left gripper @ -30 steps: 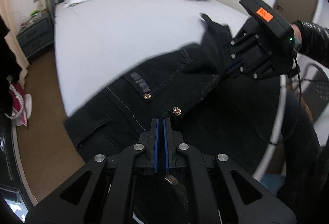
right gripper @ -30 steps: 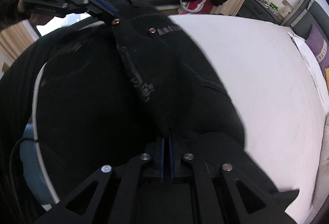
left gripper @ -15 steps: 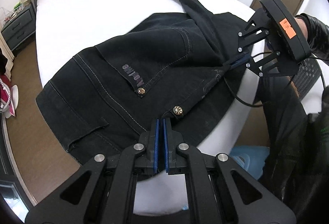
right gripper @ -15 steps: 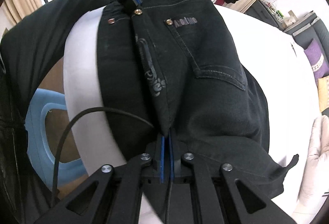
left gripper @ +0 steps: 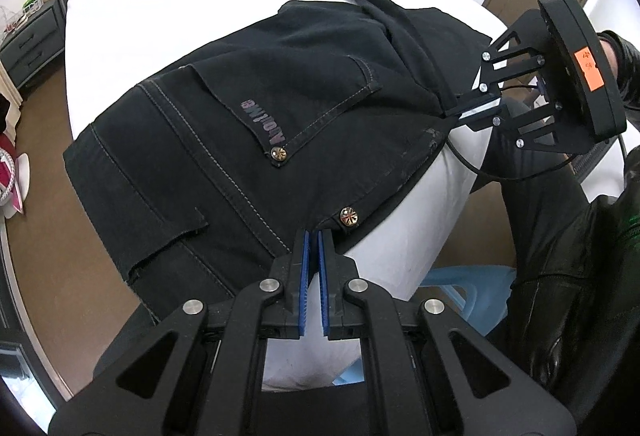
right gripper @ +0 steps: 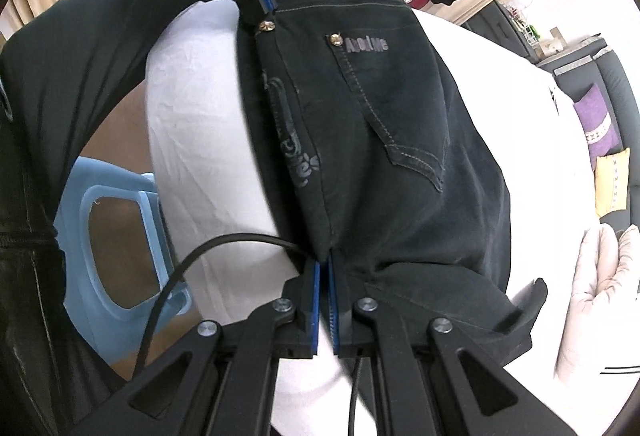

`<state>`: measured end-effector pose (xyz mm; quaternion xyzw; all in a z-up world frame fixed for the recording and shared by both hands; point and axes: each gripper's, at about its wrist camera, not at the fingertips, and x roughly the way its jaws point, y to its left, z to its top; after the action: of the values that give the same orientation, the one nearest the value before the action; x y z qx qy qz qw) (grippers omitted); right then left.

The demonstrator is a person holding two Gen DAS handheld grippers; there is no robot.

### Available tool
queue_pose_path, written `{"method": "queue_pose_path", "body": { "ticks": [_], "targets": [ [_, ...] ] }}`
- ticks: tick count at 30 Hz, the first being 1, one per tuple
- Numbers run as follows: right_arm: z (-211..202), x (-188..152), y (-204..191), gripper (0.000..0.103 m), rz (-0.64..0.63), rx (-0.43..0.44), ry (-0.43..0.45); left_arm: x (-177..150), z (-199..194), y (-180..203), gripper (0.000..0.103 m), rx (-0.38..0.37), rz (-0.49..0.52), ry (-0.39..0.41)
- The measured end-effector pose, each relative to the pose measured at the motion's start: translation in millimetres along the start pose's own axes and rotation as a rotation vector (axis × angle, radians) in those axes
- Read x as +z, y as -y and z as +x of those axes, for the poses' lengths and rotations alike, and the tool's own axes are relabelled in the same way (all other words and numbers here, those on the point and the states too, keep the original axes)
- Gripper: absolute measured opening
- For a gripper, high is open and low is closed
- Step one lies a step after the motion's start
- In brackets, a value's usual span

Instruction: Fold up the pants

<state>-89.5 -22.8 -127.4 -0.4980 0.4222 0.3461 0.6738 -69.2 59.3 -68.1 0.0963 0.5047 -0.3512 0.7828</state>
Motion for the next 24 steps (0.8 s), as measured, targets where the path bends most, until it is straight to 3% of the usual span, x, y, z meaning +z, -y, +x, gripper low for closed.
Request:
{"method": "queue_pose_path", "body": {
  "ticks": [4, 7, 11, 17, 22, 24],
  "targets": [
    [2, 3, -9, 0.006, 0.003, -0.025, -0.007, 6, 6, -4, 0.005, 0.002, -0.015, 0.0],
    [15, 4, -12, 0.007, 0.005, -0.035, -0.023, 6, 11, -15, 0.009, -0.034, -0.084, 0.001],
    [23, 7, -12, 0.01, 0.077, -0.035, -0.021, 7, -11, -15, 0.011, -0.027, -0.095, 0.011],
    [23, 4, -7, 0.011, 0.184, -0.039, 0.0, 30, -55, -18, 0.012, -0.028, -0.166, 0.147],
    [21, 1, -5, 0.013, 0.279, -0.047, 0.018, 82, -11, -1, 0.012, -0.065, -0.225, 0.2],
    [17, -4, -1, 0.015, 0.345, -0.038, 0.041, 95, 28, 6, 0.012, -0.072, -0.24, 0.147]
  ]
}}
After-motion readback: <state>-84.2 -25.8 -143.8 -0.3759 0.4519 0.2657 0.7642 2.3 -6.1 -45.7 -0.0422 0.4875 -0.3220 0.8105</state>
